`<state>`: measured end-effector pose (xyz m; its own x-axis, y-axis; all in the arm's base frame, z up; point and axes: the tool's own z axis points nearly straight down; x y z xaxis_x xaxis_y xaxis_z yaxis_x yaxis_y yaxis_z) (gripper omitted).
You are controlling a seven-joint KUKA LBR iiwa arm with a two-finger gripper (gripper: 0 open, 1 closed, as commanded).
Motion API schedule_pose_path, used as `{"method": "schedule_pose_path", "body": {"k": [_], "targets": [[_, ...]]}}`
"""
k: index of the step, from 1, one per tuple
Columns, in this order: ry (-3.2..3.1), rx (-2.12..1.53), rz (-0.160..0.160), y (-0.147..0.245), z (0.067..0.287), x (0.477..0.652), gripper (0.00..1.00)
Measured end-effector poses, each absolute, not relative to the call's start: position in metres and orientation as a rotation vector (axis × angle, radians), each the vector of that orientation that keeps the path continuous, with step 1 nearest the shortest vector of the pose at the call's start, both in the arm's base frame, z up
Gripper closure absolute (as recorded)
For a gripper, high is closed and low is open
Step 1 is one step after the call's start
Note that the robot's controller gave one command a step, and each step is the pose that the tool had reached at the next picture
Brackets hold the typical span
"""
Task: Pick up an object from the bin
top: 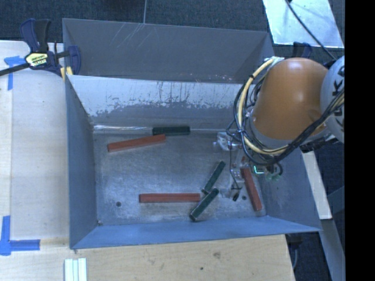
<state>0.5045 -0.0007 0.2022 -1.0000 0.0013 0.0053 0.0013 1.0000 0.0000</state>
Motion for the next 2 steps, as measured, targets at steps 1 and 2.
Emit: {"method": "schedule_pose_path", "body": {"k": [1, 2], "targets": [[-3.144, -0.063, -0.001, -0.0006, 0.0667, 0.4824, 0.00], [-3.148, -0.061, -0.001, -0.0004, 0.0708, 0.4840, 1.00]]}}
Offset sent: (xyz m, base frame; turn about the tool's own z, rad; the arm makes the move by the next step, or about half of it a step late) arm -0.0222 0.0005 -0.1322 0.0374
